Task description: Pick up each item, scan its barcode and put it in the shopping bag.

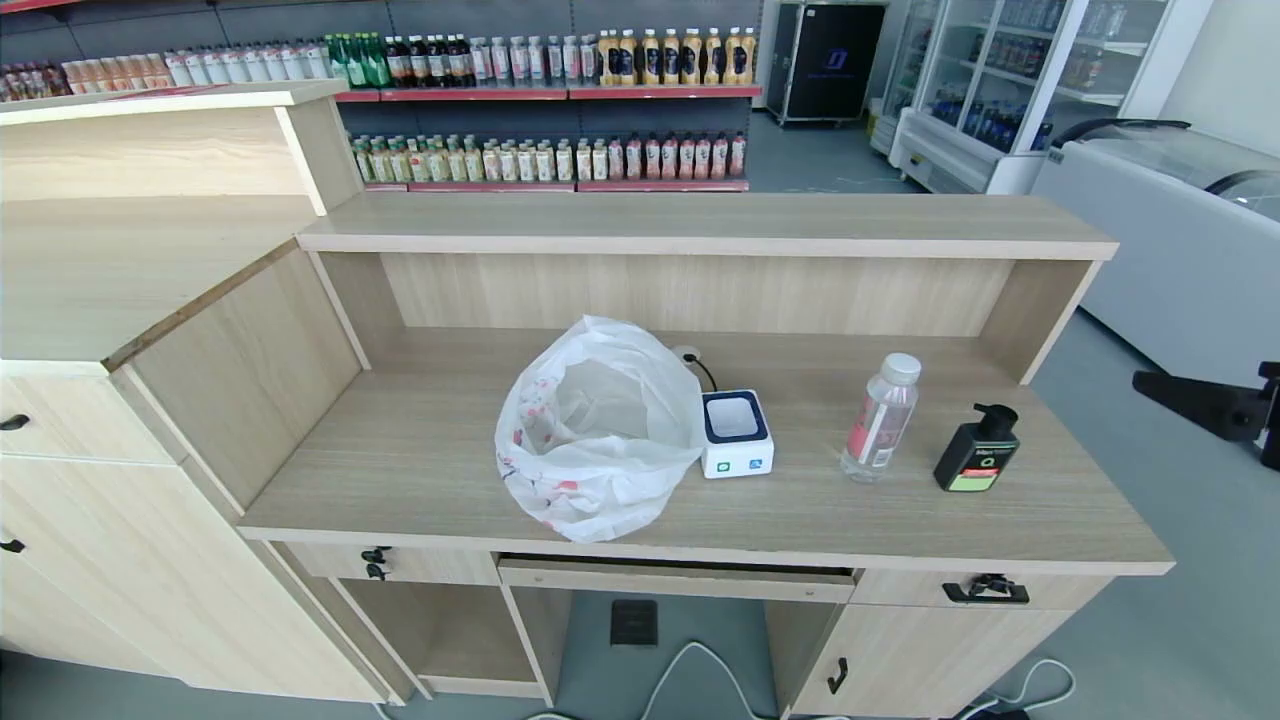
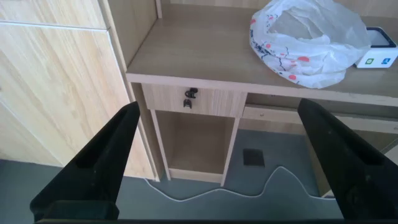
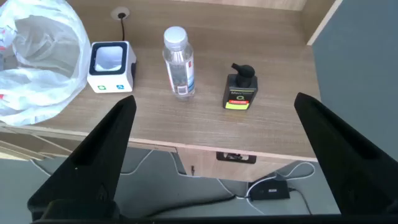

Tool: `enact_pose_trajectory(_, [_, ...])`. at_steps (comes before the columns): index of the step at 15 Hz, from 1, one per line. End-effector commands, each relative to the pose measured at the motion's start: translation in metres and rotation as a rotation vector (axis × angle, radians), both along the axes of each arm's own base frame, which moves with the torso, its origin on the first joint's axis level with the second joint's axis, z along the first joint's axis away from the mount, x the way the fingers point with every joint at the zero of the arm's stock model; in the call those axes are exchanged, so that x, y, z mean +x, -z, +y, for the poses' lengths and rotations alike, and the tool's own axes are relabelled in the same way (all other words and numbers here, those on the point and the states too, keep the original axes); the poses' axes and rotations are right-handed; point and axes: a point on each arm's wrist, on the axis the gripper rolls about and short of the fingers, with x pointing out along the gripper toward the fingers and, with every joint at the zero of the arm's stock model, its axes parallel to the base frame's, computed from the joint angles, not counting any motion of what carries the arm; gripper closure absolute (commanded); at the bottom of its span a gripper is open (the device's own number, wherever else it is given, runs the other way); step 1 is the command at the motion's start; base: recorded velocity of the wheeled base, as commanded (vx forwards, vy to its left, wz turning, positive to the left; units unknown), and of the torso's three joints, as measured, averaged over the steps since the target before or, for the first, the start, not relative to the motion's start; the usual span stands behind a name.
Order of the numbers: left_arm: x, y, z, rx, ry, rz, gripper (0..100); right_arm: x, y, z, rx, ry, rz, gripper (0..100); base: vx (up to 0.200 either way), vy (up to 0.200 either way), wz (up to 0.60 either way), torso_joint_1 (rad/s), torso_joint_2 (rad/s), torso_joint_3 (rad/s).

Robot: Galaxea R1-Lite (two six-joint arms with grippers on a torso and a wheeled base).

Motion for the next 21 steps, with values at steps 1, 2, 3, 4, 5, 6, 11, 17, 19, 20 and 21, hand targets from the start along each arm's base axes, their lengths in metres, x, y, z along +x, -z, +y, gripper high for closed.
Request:
enact_pose_trajectory(1, [0.0, 0.0, 0.0, 0.0, 0.0, 0.0, 0, 0.032, 0.016, -0.014, 0.009, -0.008, 0.09, 0, 0.0, 0.0, 0.0, 0.0, 0.0, 0.0])
enact_pose_trajectory(2, [0.0, 0.0, 0.0, -0.001, -0.002, 0.0, 0, 0.044, 0.024, -0.023, -0.022, -0.048, 0.106, 0, 0.0, 0.0, 0.0, 0.0, 0.0, 0.0])
enact_pose_trajectory(3, [0.0, 0.0, 0.0, 0.0, 0.0, 0.0, 0, 0.048, 0.027, -0.025, -0.029, -0.071, 0.109, 0, 0.0, 0.0, 0.0, 0.0, 0.0, 0.0])
enact_pose_trajectory(4, [0.0, 0.0, 0.0, 0.0, 0.0, 0.0, 0, 0.069, 0.041, -0.037, -0.059, -0.123, 0.103, 0, 0.0, 0.0, 0.0, 0.0, 0.0, 0.0])
enact_pose_trajectory(5, [0.0, 0.0, 0.0, 0.0, -0.002, 0.0, 0, 0.077, 0.051, -0.048, -0.074, -0.114, 0.097, 0, 0.0, 0.0, 0.0, 0.0, 0.0, 0.0])
enact_pose_trajectory(6, [0.0, 0.0, 0.0, 0.0, 0.0, 0.0, 0, 0.077, 0.056, -0.059, -0.069, -0.092, 0.099, 0, 0.0, 0.0, 0.0, 0.0, 0.0, 0.0])
enact_pose_trajectory(11, [0.0, 0.0, 0.0, 0.0, 0.0, 0.0, 0, 0.084, 0.081, -0.083, -0.13, -0.036, 0.182, 0, 0.0, 0.0, 0.0, 0.0, 0.0, 0.0])
enact_pose_trajectory(17, [0.0, 0.0, 0.0, 0.0, 0.0, 0.0, 0, 0.115, 0.1, -0.084, -0.129, -0.088, 0.163, 0, 0.0, 0.0, 0.0, 0.0, 0.0, 0.0])
enact_pose_trajectory(19, [0.0, 0.0, 0.0, 0.0, -0.002, 0.0, 0, 0.126, 0.111, -0.082, -0.116, -0.136, 0.17, 0, 0.0, 0.0, 0.0, 0.0, 0.0, 0.0])
enact_pose_trajectory(20, [0.0, 0.0, 0.0, 0.0, 0.0, 0.0, 0, 0.129, 0.113, -0.081, -0.115, -0.146, 0.167, 0, 0.0, 0.0, 0.0, 0.0, 0.0, 0.0])
enact_pose_trajectory(21, [0.0, 0.0, 0.0, 0.0, -0.002, 0.0, 0, 0.138, 0.12, -0.076, -0.111, -0.191, 0.155, 0, 0.0, 0.0, 0.0, 0.0, 0.0, 0.0])
